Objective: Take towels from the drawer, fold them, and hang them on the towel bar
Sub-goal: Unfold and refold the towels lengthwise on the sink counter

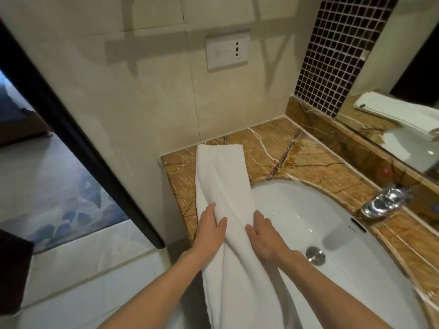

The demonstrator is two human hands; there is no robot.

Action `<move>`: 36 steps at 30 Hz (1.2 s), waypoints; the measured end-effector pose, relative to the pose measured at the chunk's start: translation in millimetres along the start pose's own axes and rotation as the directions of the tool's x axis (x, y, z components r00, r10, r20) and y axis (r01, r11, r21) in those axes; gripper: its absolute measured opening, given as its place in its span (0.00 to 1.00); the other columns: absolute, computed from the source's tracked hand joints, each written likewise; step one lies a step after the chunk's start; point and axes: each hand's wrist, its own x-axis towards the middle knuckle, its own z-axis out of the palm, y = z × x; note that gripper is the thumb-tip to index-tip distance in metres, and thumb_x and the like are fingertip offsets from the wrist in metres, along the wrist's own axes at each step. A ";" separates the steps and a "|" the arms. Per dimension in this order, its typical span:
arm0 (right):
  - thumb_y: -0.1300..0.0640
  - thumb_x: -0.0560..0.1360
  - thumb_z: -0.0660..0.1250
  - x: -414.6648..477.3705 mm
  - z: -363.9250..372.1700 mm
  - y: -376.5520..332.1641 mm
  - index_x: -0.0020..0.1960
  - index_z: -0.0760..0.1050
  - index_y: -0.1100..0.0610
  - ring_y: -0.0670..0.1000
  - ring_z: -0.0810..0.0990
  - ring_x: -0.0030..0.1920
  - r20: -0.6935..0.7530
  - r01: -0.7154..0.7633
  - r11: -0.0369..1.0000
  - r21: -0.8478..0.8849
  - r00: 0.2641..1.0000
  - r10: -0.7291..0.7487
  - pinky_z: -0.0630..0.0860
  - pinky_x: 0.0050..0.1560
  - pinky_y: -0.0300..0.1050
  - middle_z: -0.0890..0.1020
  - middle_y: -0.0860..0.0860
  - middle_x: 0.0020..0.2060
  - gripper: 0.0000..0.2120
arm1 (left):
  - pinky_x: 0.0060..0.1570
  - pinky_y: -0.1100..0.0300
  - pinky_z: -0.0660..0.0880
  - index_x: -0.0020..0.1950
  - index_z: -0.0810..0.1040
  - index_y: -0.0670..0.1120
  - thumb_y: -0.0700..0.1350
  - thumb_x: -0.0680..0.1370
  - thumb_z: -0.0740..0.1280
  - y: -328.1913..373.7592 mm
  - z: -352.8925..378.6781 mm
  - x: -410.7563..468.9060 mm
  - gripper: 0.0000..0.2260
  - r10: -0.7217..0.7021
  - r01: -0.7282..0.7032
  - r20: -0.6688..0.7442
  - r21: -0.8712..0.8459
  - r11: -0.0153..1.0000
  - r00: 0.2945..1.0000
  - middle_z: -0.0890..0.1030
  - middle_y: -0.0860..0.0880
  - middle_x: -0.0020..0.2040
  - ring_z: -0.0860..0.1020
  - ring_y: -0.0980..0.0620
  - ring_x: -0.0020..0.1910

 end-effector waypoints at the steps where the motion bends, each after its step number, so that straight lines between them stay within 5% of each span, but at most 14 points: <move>1: 0.48 0.81 0.52 -5.6 2.0 2.1 0.65 0.61 0.57 0.57 0.74 0.54 -0.005 -0.026 0.999 0.043 1.000 0.027 0.72 0.58 0.55 0.73 0.58 0.58 0.18 | 0.66 0.54 0.68 0.73 0.60 0.48 0.43 0.80 0.62 1.6 2.1 -3.5 0.22 -0.060 0.058 -0.009 -0.141 0.988 0.998 0.71 0.49 0.69 0.71 0.50 0.66; 3: 0.48 0.80 0.53 -14.3 5.2 6.4 0.70 0.59 0.58 0.59 0.74 0.59 -0.020 -0.078 0.987 0.143 0.996 0.082 0.70 0.62 0.54 0.72 0.58 0.62 0.23 | 0.61 0.51 0.73 0.75 0.55 0.47 0.43 0.78 0.66 4.3 3.8 -5.1 0.29 -0.228 0.212 -0.003 -0.349 0.913 0.974 0.73 0.46 0.66 0.75 0.47 0.61; 6: 0.47 0.80 0.55 -21.9 7.5 12.0 0.74 0.55 0.60 0.59 0.72 0.64 -0.022 -0.161 0.953 0.257 0.985 0.173 0.68 0.63 0.48 0.71 0.59 0.67 0.28 | 0.53 0.51 0.78 0.74 0.59 0.42 0.45 0.75 0.69 -0.1 4.3 -1.6 0.32 -0.397 0.379 0.035 -0.384 0.842 0.917 0.75 0.47 0.61 0.77 0.45 0.55; 9: 0.47 0.79 0.56 -26.1 9.4 17.4 0.71 0.61 0.62 0.57 0.73 0.59 -0.033 -0.238 0.928 0.286 0.966 0.258 0.66 0.54 0.44 0.73 0.58 0.65 0.27 | 0.50 0.54 0.79 0.67 0.71 0.39 0.47 0.74 0.70 -4.4 8.6 1.9 0.24 -0.396 0.407 0.109 -0.364 0.838 0.912 0.81 0.47 0.53 0.80 0.47 0.50; 13: 0.48 0.77 0.60 -27.4 12.0 21.2 0.59 0.70 0.60 0.53 0.76 0.46 -0.073 -0.246 0.937 0.247 0.960 0.271 0.70 0.46 0.45 0.78 0.51 0.47 0.18 | 0.43 0.58 0.78 0.67 0.71 0.39 0.46 0.74 0.71 0.9 14.5 6.0 0.24 -0.384 0.423 0.179 -0.439 0.793 0.906 0.81 0.47 0.51 0.81 0.48 0.49; 22: 0.53 0.77 0.59 -29.9 21.8 20.1 0.47 0.69 0.59 0.55 0.73 0.46 -0.180 -0.288 0.935 0.208 0.928 0.327 0.65 0.45 0.42 0.78 0.57 0.51 0.08 | 0.46 0.53 0.77 0.66 0.69 0.38 0.38 0.75 0.68 6.8 1.9 7.1 0.21 -0.391 0.478 0.286 -0.640 0.601 0.875 0.80 0.40 0.55 0.79 0.42 0.53; 30: 0.51 0.80 0.56 -48.4 28.1 16.9 0.56 0.68 0.64 0.61 0.76 0.55 -0.269 -0.262 0.960 0.101 0.922 0.280 0.70 0.50 0.48 0.78 0.59 0.53 0.15 | 0.34 0.60 0.79 0.64 0.69 0.40 0.43 0.71 0.75 -4.0 -16.1 -26.1 0.25 -0.371 0.404 0.161 -0.427 0.809 0.914 0.79 0.45 0.55 0.79 0.49 0.48; 36: 0.49 0.80 0.57 -59.8 33.0 17.5 0.54 0.69 0.63 0.61 0.77 0.53 -0.210 -0.283 0.959 -0.028 0.939 0.271 0.72 0.48 0.49 0.79 0.59 0.52 0.16 | 0.33 0.63 0.78 0.52 0.78 0.40 0.44 0.72 0.74 -5.0 -24.1 -50.6 0.13 -0.315 0.364 0.230 -0.215 0.906 0.921 0.83 0.49 0.44 0.82 0.53 0.41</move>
